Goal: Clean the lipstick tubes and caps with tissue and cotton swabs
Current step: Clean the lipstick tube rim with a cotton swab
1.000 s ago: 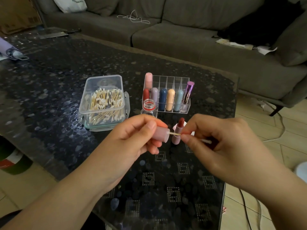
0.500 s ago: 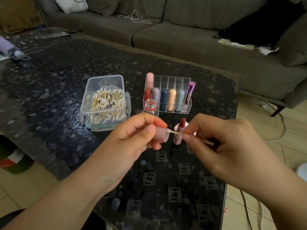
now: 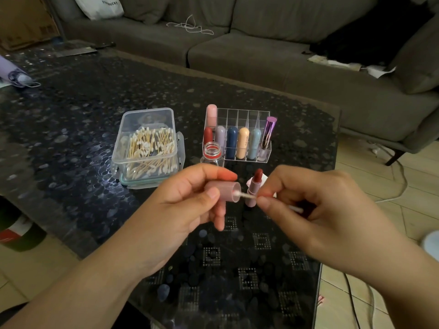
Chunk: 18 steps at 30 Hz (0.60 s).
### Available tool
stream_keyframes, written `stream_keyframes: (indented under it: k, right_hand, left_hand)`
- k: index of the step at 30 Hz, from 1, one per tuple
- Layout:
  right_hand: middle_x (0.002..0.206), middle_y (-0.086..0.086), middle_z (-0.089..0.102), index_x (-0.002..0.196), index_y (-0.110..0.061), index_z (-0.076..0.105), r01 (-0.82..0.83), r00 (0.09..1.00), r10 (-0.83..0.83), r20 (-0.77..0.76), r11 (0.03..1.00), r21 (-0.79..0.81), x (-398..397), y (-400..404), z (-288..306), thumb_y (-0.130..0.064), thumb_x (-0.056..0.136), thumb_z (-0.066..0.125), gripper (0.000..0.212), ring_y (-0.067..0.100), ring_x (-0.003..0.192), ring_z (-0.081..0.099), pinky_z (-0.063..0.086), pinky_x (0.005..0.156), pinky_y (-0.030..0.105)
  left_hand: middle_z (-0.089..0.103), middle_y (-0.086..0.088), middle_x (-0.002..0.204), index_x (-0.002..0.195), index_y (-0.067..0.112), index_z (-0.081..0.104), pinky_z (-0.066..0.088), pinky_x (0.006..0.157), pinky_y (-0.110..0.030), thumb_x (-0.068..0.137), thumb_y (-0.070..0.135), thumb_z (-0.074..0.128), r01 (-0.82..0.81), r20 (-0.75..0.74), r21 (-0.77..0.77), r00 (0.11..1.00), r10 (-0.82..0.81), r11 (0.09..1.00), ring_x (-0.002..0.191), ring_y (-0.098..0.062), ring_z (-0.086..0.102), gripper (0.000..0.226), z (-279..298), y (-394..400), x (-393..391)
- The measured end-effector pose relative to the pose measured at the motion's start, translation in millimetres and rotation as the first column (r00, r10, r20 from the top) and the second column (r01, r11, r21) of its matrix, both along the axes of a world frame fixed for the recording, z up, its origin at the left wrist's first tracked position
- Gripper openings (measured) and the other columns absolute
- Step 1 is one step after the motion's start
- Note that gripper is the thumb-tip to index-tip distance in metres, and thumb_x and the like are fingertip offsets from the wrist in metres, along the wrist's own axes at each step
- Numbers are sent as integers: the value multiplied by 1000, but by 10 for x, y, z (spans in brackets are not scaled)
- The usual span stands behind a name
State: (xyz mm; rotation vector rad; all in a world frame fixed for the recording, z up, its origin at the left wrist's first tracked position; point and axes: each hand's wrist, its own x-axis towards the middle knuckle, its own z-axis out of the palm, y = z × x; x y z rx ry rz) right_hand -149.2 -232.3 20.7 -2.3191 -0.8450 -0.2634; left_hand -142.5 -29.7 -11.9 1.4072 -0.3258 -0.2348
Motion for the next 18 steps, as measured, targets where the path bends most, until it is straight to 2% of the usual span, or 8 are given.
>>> stream_keyframes:
  k: [3,6,11,14,18]
  right_hand:
    - [47,-14,38,77,-21,62,74,997,-73,18,996,-41,18,-4,-5,-22,83,61,6,2,46,42,29,46,5]
    - [50,-14,46,78,-24,61,29,999,-31,-21,996,-83,9,23,-37,-27,84,59,6,3,49,47,32,47,7]
    - [50,-16,48,79,-23,63,68,996,-68,-60,998,2,21,16,-38,-25,81,62,4,1,49,49,31,49,4]
    - [52,-15,51,81,-23,65,72,995,-71,-76,997,-1,26,21,-43,-27,81,61,5,0,50,50,32,49,3]
    - [55,-10,55,81,-23,67,78,997,-78,-18,997,2,10,22,-30,-24,82,63,4,1,51,49,31,50,4]
  left_hand:
    - [62,-15,83,96,16,72,48,59,-24,81,12,49,4,-14,-7,1000,-4,1000,64,-16,55,27,-1,6,7]
    - [66,-8,79,92,10,71,49,59,-23,79,10,50,-18,-37,-44,999,17,999,66,-15,55,26,1,-4,-2]
    - [68,-4,76,87,12,71,52,64,-23,81,16,52,-69,-29,-51,997,68,996,72,-14,60,20,4,-16,-1]
    - [70,-5,80,87,16,72,53,67,-24,80,15,54,-91,-35,-70,995,88,993,76,-16,63,20,7,-7,9]
    - [71,-6,80,93,11,72,54,68,-24,79,15,55,-104,-40,-59,994,102,993,78,-16,65,22,1,-2,6]
